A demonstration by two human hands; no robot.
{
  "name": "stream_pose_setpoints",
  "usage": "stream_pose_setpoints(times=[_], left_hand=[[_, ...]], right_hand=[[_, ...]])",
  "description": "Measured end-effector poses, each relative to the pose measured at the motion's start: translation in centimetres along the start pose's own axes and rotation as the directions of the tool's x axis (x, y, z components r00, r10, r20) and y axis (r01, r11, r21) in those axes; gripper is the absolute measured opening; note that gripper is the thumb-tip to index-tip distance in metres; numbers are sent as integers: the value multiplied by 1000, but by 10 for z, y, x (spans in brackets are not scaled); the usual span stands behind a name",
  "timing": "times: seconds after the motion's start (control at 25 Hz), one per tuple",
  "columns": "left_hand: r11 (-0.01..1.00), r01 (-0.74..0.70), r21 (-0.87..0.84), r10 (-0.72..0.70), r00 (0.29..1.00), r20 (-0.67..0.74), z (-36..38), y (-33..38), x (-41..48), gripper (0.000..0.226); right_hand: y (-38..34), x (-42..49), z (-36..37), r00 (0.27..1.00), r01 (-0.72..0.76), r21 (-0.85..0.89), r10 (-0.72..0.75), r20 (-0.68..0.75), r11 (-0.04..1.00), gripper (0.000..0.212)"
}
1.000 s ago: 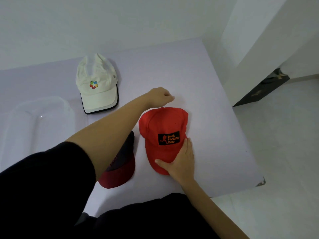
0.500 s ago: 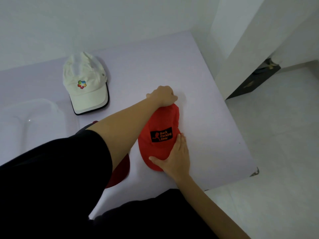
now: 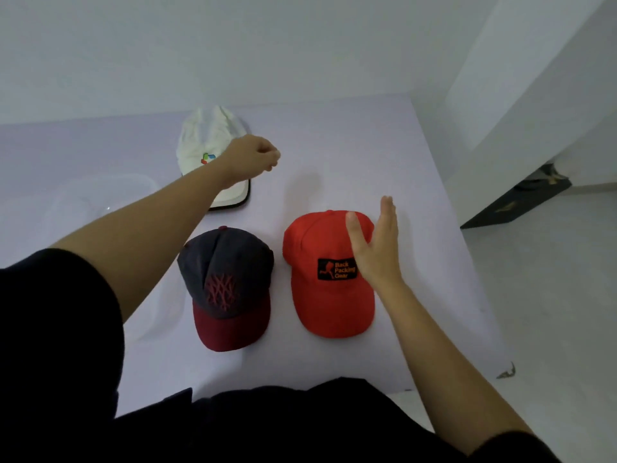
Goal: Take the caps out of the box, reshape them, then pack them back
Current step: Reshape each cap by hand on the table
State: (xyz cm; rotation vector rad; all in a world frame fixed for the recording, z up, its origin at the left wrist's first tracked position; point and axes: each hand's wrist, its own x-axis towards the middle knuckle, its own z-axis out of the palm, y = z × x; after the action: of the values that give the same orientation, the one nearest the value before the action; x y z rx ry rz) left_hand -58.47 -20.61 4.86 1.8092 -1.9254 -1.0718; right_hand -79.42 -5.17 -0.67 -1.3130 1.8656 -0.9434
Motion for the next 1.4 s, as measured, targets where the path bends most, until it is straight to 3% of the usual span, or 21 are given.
stream_pose_setpoints(times=[0.12, 0.24, 0.32, 0.48, 0.68, 0.8, 0.92, 1.04, 1.16, 1.28, 1.4], left_hand=[[995, 82, 59, -78, 995, -68, -19, -36, -12, 26], [975, 126, 184, -111, 990, -93, -27, -61, -17, 31], [956, 155, 249, -136, 986, -91, -26, -78, -16, 36], [914, 195, 356, -200, 980, -25, -19, -106, -10, 50], [865, 175, 470, -248, 964, 98, -7, -131, 2, 89], [831, 142, 538, -265, 951, 157, 0, -145, 10, 102], [798, 110, 592, -209, 973, 101, 2, -151, 18, 97], [731, 59, 680, -110, 993, 32, 4, -152, 26, 85], [652, 66, 756, -117, 993, 14, 12, -147, 33, 76], [604, 32, 797, -127, 990, 56, 13, -143, 38, 69], [517, 24, 856, -96, 995, 30, 7, -137, 39, 64]], right_hand=[[-38, 44, 17, 977, 142, -104, -123, 176, 984, 76], [-60, 70, 61, 887, 318, -323, -159, 434, 891, 72], [-68, 80, 93, 829, 409, -414, -141, 541, 813, 71], [-73, 93, 142, 767, 448, -536, 0, 641, 716, 72], [-62, 104, 172, 758, 466, -686, 147, 635, 559, 81], [-48, 108, 187, 715, 492, -718, 242, 655, 492, 91], [-36, 108, 197, 686, 521, -749, 321, 653, 409, 85], [-34, 106, 206, 703, 522, -787, 358, 615, 329, 85], [-32, 107, 209, 721, 536, -805, 358, 593, 254, 88], [-37, 106, 202, 713, 550, -791, 342, 612, 268, 82], [-45, 107, 194, 688, 548, -762, 332, 645, 344, 82]])
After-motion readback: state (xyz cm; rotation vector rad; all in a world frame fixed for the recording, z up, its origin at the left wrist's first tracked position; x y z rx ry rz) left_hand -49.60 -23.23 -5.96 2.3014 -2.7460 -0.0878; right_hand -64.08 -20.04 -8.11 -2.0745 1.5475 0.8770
